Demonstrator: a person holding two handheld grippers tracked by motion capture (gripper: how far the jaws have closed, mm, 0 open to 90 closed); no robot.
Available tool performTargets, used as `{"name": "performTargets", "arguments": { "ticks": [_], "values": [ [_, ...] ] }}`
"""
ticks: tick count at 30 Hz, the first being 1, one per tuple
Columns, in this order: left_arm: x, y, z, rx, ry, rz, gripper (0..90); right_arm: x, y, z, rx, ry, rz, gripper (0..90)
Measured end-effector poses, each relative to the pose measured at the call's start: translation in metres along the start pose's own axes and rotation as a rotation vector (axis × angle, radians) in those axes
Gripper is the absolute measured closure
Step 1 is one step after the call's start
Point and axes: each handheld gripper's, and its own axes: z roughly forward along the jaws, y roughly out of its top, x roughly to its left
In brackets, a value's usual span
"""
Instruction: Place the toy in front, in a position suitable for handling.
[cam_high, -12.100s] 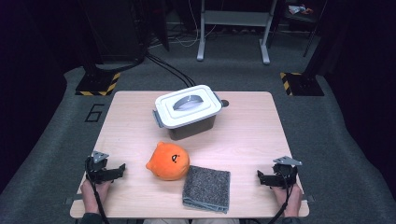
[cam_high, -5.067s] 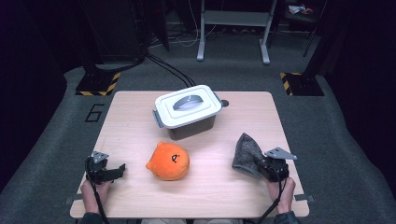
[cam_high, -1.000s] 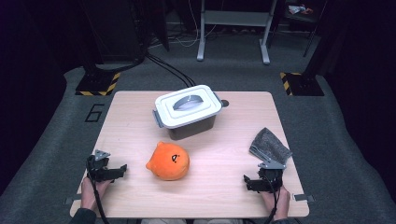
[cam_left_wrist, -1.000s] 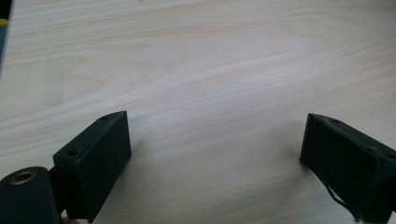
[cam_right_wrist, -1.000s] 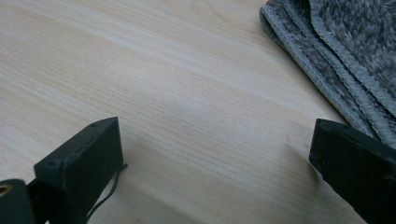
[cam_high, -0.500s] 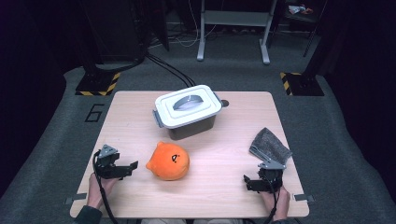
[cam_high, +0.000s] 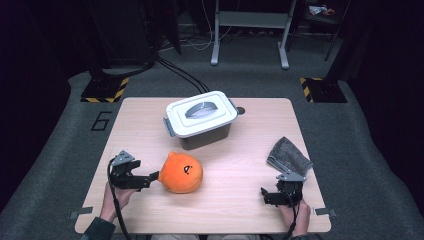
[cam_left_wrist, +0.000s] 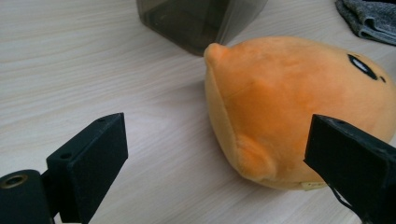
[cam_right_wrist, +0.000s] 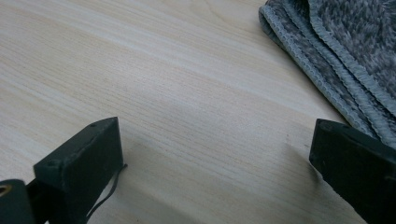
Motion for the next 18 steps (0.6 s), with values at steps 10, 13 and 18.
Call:
{"name": "performTargets", "arguments": {
  "ticks": [10, 13, 18],
  "values": [
    [-0.014, 0.01, 0.019, 0.023, -0.067, 0.021, 1.3, 0.0, 0.0, 0.0, 0.001, 0.002, -0.003, 1.9],
    [-0.015, 0.011, 0.029, 0.04, -0.086, 0.014, 0.8, 0.0, 0.0, 0.0, 0.0, 0.002, -0.004, 1.9],
    [-0.015, 0.01, 0.044, 0.066, -0.178, -0.011, 7.4, 0.0, 0.0, 0.0, 0.002, 0.003, 0.0, 1.9]
  ]
}}
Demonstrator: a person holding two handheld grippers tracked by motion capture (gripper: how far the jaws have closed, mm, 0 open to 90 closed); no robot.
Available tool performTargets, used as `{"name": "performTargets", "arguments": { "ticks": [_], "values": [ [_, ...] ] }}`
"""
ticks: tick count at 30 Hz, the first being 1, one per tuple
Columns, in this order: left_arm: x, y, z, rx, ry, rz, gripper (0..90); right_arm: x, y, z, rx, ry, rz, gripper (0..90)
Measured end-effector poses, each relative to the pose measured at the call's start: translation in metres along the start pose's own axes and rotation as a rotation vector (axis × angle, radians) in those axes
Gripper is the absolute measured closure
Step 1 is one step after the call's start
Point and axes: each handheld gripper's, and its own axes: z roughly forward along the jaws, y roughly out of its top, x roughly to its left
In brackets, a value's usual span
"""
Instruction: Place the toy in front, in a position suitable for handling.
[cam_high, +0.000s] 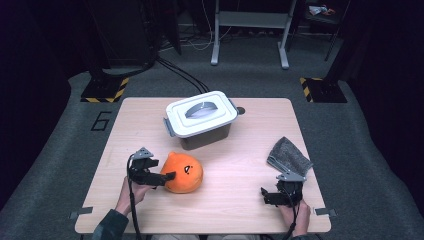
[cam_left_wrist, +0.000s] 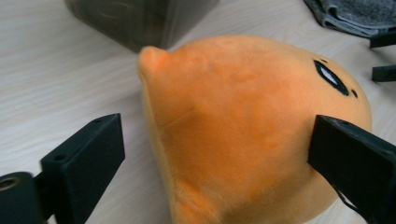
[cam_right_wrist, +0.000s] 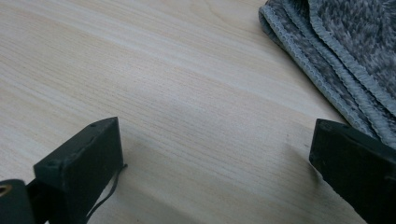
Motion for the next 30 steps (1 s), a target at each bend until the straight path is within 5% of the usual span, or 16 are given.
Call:
{"name": "performTargets", "arguments": {
  "ticks": [4, 23, 30],
  "values": [
    [-0.002, -0.003, 0.005, 0.009, -0.032, -0.03, 18.2, 0.0, 0.0, 0.0, -0.004, -0.008, -0.015, 1.9],
    [-0.039, -0.008, 0.011, 0.046, 0.177, 0.186, 59.7, -0.002, 0.001, 0.001, 0.005, 0.009, -0.001, 2.0],
    [-0.049, -0.013, 0.008, -0.017, 0.186, 0.178, 64.9, -0.001, 0.001, 0.001, 0.007, 0.011, -0.001, 2.1]
  ]
}}
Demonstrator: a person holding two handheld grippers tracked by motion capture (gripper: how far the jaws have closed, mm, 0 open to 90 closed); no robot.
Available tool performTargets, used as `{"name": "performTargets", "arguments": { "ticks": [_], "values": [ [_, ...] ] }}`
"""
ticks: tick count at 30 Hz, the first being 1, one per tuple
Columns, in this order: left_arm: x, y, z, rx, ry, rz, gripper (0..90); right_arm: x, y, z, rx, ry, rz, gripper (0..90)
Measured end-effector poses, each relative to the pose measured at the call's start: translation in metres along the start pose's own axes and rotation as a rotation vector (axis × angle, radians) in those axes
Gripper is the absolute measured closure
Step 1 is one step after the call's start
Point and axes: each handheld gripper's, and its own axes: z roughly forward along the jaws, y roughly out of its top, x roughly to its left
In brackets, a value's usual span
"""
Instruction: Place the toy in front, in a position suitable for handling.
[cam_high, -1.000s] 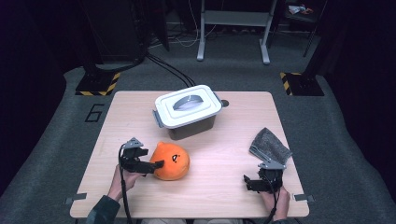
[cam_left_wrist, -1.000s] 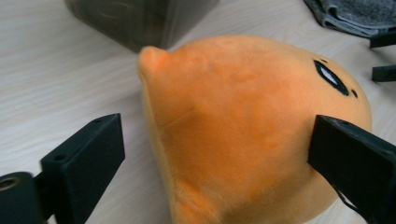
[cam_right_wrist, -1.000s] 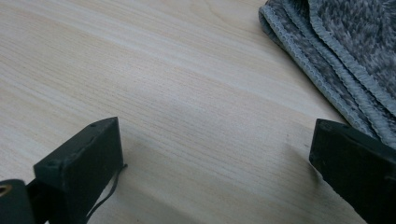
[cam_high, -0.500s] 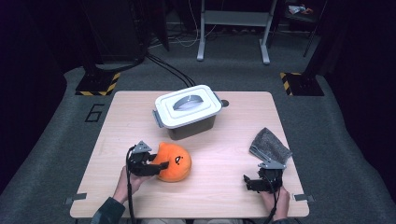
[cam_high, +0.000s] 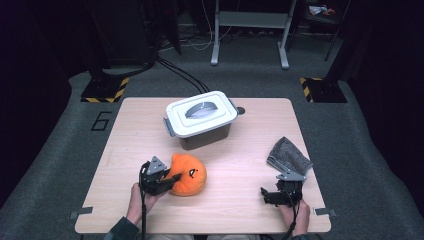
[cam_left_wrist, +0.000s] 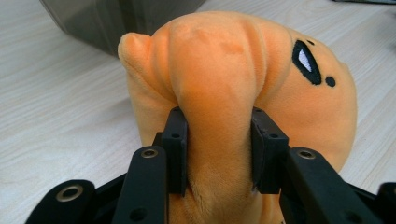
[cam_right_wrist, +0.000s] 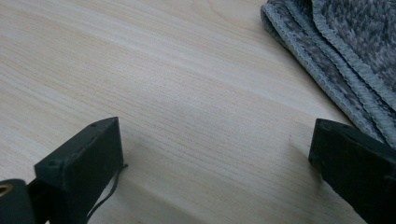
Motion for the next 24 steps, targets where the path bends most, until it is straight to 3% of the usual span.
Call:
{"name": "performTargets", "arguments": {
  "ticks": [2, 13, 16, 24],
  "values": [
    [-0.003, 0.0, -0.002, -0.012, 0.005, 0.013, 66.0, 0.0, 0.0, 0.0, -0.003, 0.0, -0.001, 2.1],
    [-0.007, 0.001, -0.009, -0.059, -0.029, -0.013, 68.2, 0.0, 0.0, 0.0, 0.001, 0.003, 0.002, 2.1],
    [-0.007, 0.001, -0.009, -0.07, -0.049, -0.04, 68.4, -0.001, 0.0, 0.0, 0.001, 0.004, 0.002, 2.1],
    [-0.013, 0.004, -0.011, -0.083, -0.071, -0.029, 68.8, 0.0, 0.0, 0.0, 0.001, 0.004, 0.002, 2.1]
  ]
}}
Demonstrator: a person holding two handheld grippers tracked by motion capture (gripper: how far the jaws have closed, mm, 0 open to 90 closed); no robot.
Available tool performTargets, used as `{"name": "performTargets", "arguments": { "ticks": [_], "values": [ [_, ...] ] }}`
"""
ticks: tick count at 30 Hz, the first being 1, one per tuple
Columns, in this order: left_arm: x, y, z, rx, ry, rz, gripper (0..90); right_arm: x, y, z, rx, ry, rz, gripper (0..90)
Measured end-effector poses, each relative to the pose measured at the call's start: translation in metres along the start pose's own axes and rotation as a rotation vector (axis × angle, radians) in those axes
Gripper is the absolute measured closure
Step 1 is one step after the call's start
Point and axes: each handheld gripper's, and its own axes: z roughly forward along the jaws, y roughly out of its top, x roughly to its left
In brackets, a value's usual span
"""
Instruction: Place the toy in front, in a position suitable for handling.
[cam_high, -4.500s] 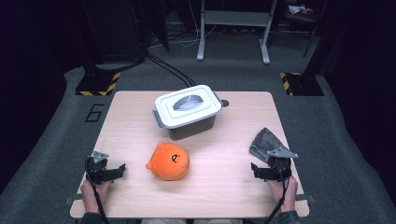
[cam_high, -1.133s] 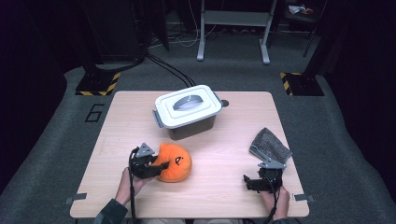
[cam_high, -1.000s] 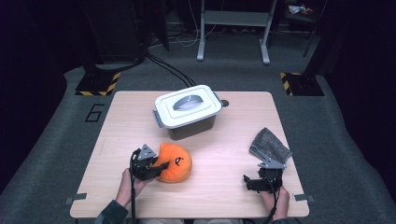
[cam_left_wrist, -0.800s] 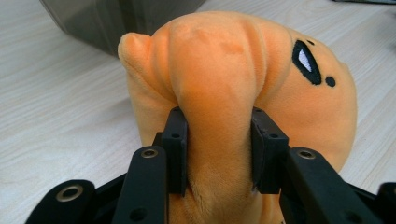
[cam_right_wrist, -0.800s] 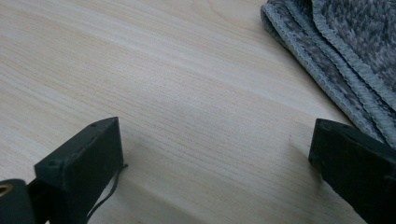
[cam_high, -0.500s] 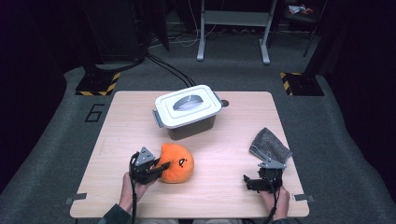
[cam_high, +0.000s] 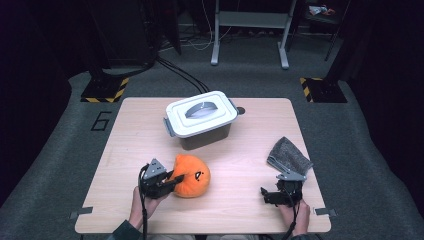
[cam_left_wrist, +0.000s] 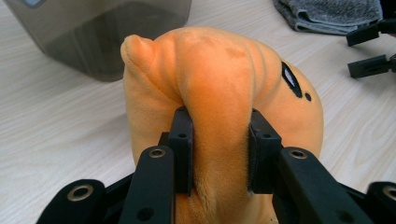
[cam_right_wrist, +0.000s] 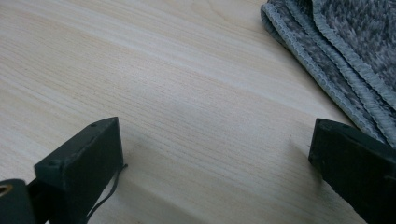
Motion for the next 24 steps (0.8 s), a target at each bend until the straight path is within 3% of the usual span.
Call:
{"name": "performTargets", "arguments": {
  "ticks": [11, 24],
  "values": [
    [-0.013, 0.014, 0.004, -0.023, -0.035, 0.01, 68.7, 0.0, 0.0, 0.0, 0.0, 0.0, 0.0, 2.1],
    [-0.026, 0.028, 0.028, -0.038, -0.07, -0.012, 68.7, 0.001, 0.0, 0.0, -0.004, -0.007, 0.004, 2.1]
  ]
}}
